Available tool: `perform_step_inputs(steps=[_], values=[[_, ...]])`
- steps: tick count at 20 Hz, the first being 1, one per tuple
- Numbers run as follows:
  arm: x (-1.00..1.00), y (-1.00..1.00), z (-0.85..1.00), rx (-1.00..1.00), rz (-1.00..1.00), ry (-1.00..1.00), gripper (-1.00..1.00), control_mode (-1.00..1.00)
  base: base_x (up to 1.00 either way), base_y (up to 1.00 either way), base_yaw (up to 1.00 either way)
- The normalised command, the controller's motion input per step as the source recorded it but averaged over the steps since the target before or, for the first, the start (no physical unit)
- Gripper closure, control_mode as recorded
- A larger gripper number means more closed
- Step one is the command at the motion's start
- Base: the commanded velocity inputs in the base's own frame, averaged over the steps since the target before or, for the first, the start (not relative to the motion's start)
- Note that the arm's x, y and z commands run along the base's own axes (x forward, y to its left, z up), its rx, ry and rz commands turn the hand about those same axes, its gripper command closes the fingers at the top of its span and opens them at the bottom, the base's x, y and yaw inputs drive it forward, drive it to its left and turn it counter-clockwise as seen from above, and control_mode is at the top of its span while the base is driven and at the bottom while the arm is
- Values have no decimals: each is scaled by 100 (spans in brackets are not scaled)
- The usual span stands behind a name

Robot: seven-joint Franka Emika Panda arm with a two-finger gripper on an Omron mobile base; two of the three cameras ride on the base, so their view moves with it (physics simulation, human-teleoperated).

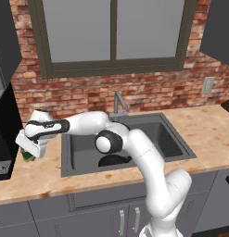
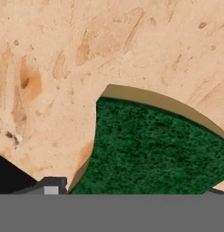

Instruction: Pick the pan and sponge and place them into the sink. Then turn on the water.

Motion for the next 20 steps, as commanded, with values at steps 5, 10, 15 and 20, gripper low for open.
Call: perform_step_inputs(steps=[5,10,15,20], values=[[0,0,-15,-2,0,0,100,-100,0,0,0],[-24,-18,10,-3,0,-1,100,-100,0,0,0],[-48,-49,17,-5,0,-4,100,-100,0,0,0],[-44,-53,10,0,0,-3,100,-100,0,0,0]])
